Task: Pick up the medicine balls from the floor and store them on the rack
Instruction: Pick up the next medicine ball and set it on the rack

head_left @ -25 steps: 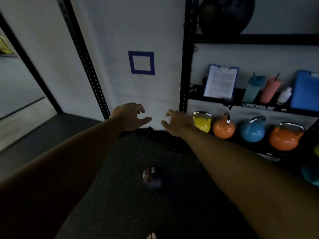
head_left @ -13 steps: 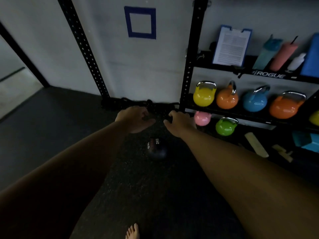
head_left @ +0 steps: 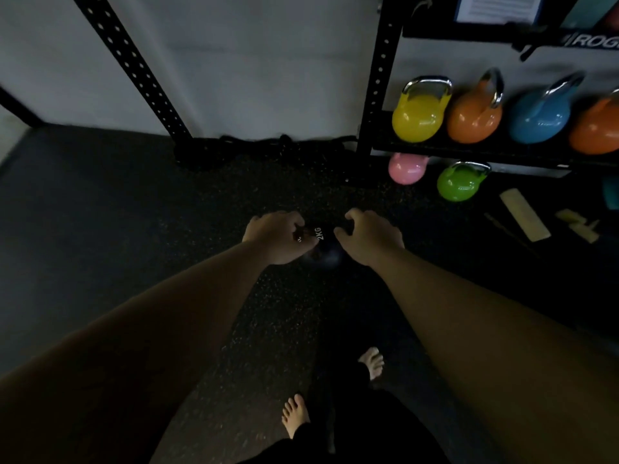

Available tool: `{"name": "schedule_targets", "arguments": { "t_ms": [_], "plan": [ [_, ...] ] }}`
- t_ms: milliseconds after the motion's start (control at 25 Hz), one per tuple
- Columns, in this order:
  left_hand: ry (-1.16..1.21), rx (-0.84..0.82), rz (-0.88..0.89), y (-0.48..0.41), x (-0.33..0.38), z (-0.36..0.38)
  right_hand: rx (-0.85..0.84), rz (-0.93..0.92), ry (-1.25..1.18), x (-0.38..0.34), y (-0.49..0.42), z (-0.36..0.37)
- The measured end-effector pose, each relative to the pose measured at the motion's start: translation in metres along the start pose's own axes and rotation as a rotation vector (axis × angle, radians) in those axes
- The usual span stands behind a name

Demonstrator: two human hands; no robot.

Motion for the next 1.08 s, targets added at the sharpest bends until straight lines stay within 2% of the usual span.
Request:
{"name": "schedule_targets", "arguments": {
  "t_ms": [200, 400, 520, 640, 840, 1000, 1080],
  "plan": [
    [0.042, -0.088, -0.014, -0.096, 0.008, 0.037, -0.109, 0.058, 0.045, 0.055, -0.093, 0.02],
    [0.057, -0.156, -0.081, -0.194, -0.018, 0.058, -0.215, 0.06, 0.137, 0.076, -0.189, 0.048],
    [0.084, -0.202, -0.118, -0.255, -0.043, 0.098, -0.266, 0.056, 0.137, 0.084, -0.249, 0.09],
    [0.063, -0.286, -0.111, -0.309, -0.071, 0.17, -0.313, 0.043, 0.154, 0.108, -0.3, 0.153],
    [0.029, -0.379, -0.102, -0.415, -0.133, 0.341, -0.349, 0.052, 0.216, 0.177, -0.413, 0.295],
    [0.182, -0.419, -0.215, -0.468, -0.173, 0.46, -0.364, 0.085, 0.169, 0.217, -0.471, 0.394],
    [0.371, -0.409, -0.266, -0.487, -0.185, 0.503, -0.349, 0.102, 0.106, 0.226, -0.487, 0.429]
  ]
}}
Point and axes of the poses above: each hand's wrist, its own y-axis away from the middle knuckle, its own z-axis out of the palm, x = y × z, the point moved 10 cm from there along -y, towards the middle knuckle, and after that the axes turned 6 degrees about -y, right-handed, at the moved point
